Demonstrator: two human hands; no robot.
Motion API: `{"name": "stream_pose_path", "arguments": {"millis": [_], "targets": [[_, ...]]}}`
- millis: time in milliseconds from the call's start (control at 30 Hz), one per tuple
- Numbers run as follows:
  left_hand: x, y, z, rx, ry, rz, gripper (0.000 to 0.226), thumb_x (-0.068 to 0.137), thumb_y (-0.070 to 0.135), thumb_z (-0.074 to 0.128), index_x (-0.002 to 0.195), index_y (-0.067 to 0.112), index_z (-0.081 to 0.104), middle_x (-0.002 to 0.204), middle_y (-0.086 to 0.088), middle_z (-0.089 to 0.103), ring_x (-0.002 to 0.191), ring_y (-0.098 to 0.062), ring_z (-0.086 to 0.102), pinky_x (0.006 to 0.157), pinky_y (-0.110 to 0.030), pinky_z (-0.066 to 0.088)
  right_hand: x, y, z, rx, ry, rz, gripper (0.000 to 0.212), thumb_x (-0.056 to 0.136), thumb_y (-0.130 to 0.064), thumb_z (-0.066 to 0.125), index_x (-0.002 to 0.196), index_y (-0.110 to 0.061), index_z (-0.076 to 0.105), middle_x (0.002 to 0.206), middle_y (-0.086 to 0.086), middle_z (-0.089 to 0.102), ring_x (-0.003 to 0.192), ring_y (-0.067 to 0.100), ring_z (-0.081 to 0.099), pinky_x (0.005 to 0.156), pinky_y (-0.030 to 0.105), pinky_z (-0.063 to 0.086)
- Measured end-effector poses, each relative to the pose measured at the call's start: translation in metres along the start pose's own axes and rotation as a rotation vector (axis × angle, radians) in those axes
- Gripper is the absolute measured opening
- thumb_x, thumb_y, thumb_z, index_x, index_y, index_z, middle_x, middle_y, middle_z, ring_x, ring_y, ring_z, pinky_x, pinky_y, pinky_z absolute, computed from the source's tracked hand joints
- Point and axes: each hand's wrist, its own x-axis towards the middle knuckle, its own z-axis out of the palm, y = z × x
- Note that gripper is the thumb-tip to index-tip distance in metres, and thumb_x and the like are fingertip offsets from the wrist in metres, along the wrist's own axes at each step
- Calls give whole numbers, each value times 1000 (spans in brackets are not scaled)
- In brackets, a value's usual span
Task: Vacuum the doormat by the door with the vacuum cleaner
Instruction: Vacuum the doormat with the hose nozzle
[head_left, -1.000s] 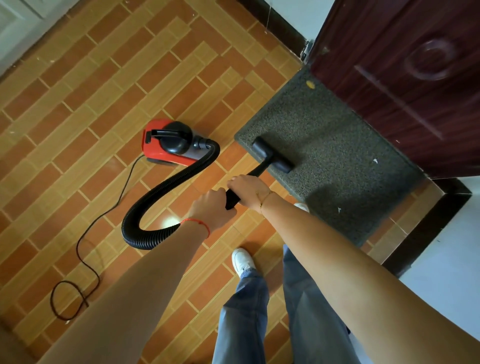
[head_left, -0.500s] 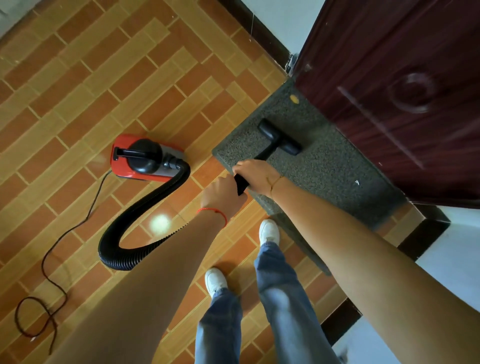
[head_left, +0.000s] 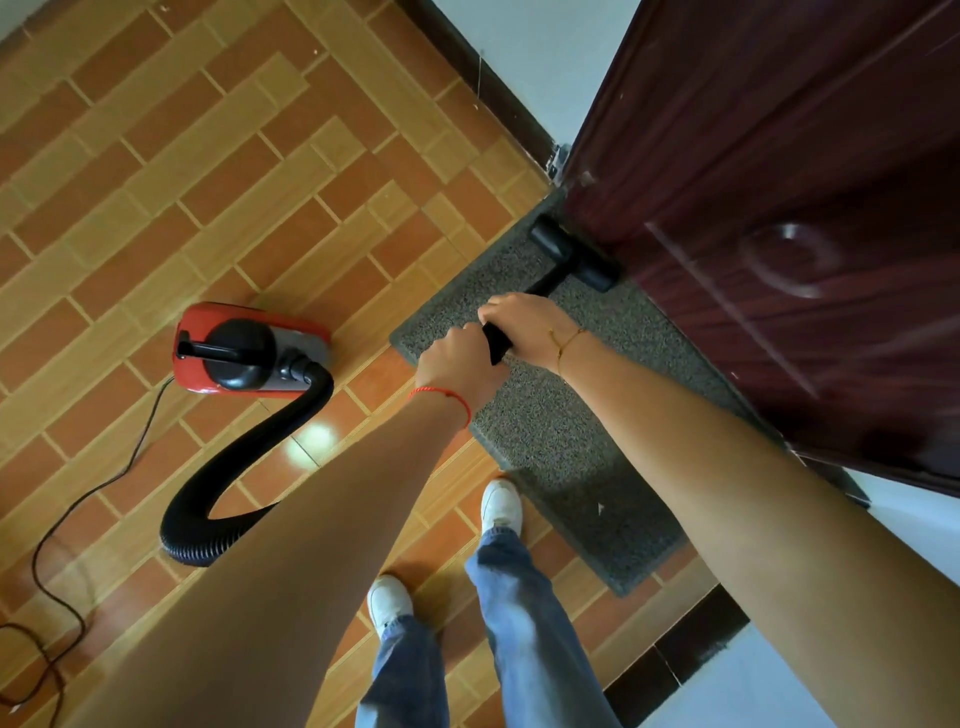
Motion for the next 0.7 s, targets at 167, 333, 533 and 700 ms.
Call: {"name": "stream_pose_path", "arguments": {"millis": [167,333,533,700], "targets": [[11,18,-10,0,22,-2,15,86,23,56,95,11,51,69,1,48,64,-22,57,52,-29,44,3,18,-12,4,18,-2,18,86,4,52,98,-9,56,101,6,61,96,24,60,72,32,49],[12,18,-19,2,10,-20,14,87,25,57,90,12,53,69,2,50,56,-14,52,44,-24,38,8,18,-20,4,-3,-27,15,89,2,52,100,-8,56,103,7,61,96,22,60,77,30,47],[-6,-4,-16,16,-13,-41,13,87,24,55,89,12,55,66,1,50,50,-13,49,39,-23,32,6,-9,-15,-22,-51,-75,16,89,-2,53,103,-9,56,106,7,61,98,22,62,71,26,41],[-33,-38,-12,56,-5,-35,15,86,25,55,88,11,56,66,0,51,51,-16,50,40,-24,32,1,-48,1,-28,-47,-101,17,89,-1,52,104,-9,55,106,7,61,98,23,61,74,28,46]]}}
